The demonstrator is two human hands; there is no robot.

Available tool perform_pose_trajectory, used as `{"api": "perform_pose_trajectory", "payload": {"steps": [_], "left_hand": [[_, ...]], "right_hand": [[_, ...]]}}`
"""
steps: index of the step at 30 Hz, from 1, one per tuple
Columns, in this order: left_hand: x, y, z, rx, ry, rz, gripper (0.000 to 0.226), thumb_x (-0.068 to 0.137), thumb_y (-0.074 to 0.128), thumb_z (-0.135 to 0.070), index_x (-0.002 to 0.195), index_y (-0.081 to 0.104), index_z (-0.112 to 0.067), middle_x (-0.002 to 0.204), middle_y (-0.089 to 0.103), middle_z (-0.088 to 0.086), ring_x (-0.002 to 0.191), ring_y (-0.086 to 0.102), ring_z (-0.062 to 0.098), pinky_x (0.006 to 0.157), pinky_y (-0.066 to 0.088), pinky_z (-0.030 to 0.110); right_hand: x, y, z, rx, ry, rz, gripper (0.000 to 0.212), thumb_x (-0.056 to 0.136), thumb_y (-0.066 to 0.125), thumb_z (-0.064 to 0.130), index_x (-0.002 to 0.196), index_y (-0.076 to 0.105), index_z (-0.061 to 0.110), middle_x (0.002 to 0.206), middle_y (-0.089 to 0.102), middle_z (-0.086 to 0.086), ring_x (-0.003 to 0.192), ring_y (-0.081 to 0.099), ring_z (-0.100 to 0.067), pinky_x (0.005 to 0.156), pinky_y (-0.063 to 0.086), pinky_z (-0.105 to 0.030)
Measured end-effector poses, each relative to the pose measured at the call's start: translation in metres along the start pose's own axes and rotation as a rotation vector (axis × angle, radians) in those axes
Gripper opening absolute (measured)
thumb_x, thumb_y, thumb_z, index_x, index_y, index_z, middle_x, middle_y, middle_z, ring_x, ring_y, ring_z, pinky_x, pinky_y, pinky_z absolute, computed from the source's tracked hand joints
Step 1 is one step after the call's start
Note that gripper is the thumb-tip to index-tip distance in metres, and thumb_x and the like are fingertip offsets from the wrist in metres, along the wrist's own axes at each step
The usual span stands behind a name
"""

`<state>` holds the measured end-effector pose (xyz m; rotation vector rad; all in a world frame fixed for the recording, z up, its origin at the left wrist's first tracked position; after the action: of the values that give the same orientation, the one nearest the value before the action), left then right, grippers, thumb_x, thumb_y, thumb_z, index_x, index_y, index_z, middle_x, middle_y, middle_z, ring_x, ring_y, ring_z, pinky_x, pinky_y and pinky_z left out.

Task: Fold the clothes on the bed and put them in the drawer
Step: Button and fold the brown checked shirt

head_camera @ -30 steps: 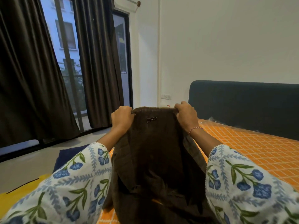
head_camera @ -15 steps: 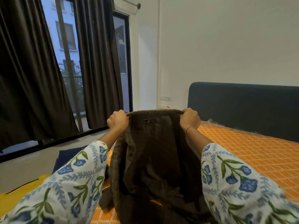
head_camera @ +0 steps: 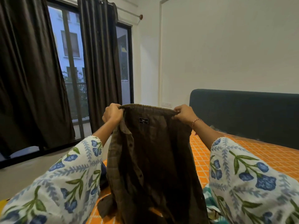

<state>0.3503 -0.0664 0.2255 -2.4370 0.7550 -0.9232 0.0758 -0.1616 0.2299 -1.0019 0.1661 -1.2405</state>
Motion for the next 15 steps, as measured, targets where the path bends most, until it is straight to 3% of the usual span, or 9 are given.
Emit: {"api": "perform_pose_trajectory", "payload": {"steps": [1, 3, 6, 8, 11, 13, 15], "left_hand": [[-0.002, -0.003, -0.001, 0.071, 0.037, -0.040, 0.023, 0.097, 0.050, -0.020, 0.112, 0.067, -0.018, 0.100, 0.068, 0.009, 0.088, 0.061, 0.024, 0.071, 0.045, 0.034], [-0.004, -0.007, -0.004, 0.224, 0.195, -0.089, 0.022, 0.098, 0.049, -0.023, 0.102, 0.070, -0.017, 0.088, 0.067, 0.008, 0.081, 0.062, 0.025, 0.069, 0.046, 0.034], [-0.011, -0.004, -0.006, 0.497, 0.506, -0.079, 0.028, 0.098, 0.047, -0.032, 0.094, 0.067, -0.014, 0.081, 0.066, 0.005, 0.074, 0.064, 0.023, 0.068, 0.050, 0.033], [-0.015, -0.001, -0.002, 0.603, 0.557, -0.051, 0.029, 0.098, 0.047, -0.035, 0.093, 0.067, -0.014, 0.082, 0.067, 0.005, 0.075, 0.065, 0.022, 0.064, 0.045, 0.030], [-0.016, 0.000, 0.013, 0.561, 0.294, -0.027, 0.027, 0.100, 0.043, -0.025, 0.097, 0.065, -0.010, 0.090, 0.065, 0.009, 0.082, 0.063, 0.026, 0.065, 0.042, 0.033], [-0.016, 0.002, 0.027, 0.334, 0.017, 0.034, 0.027, 0.100, 0.040, -0.021, 0.101, 0.063, -0.006, 0.096, 0.063, 0.015, 0.088, 0.062, 0.031, 0.073, 0.047, 0.038], [-0.014, 0.008, 0.035, 0.012, -0.217, 0.083, 0.028, 0.099, 0.039, -0.019, 0.104, 0.060, -0.001, 0.092, 0.062, 0.018, 0.081, 0.063, 0.032, 0.073, 0.053, 0.041]], "right_hand": [[-0.001, 0.000, 0.004, -0.030, -0.042, -0.016, 0.005, 0.082, 0.069, 0.008, 0.079, 0.065, 0.008, 0.082, 0.061, -0.010, 0.084, 0.057, -0.023, 0.070, 0.046, -0.026], [-0.003, -0.004, 0.006, -0.026, -0.097, -0.107, 0.026, 0.083, 0.070, 0.013, 0.066, 0.051, 0.016, 0.068, 0.052, 0.001, 0.072, 0.049, -0.016, 0.055, 0.033, -0.018], [-0.006, -0.012, 0.000, -0.076, -0.141, -0.183, 0.023, 0.088, 0.066, 0.020, 0.073, 0.049, 0.016, 0.074, 0.049, 0.003, 0.071, 0.046, -0.013, 0.055, 0.030, -0.017], [-0.009, -0.009, -0.002, -0.283, -0.208, -0.126, 0.019, 0.092, 0.060, 0.027, 0.083, 0.054, 0.012, 0.081, 0.053, -0.001, 0.077, 0.052, -0.019, 0.062, 0.037, -0.024], [-0.016, 0.004, 0.002, -0.537, -0.265, 0.004, 0.034, 0.098, 0.044, 0.042, 0.088, 0.061, 0.015, 0.086, 0.062, -0.006, 0.082, 0.059, -0.025, 0.075, 0.047, -0.033], [-0.018, 0.007, 0.008, -0.496, -0.266, -0.006, 0.031, 0.099, 0.039, 0.039, 0.084, 0.056, 0.018, 0.087, 0.063, -0.007, 0.081, 0.057, -0.024, 0.077, 0.047, -0.034], [-0.017, 0.001, 0.016, -0.415, -0.250, -0.094, 0.023, 0.098, 0.040, 0.030, 0.085, 0.053, 0.016, 0.084, 0.059, -0.006, 0.078, 0.054, -0.022, 0.072, 0.041, -0.030]]}}
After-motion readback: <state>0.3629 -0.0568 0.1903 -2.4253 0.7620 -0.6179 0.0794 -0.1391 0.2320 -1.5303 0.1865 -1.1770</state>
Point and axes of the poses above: each hand's wrist, its own x-axis towards the middle knuckle, its own y-axis out of the palm, z = x × y, the point moved 7 cm from there along x, towards the middle knuckle
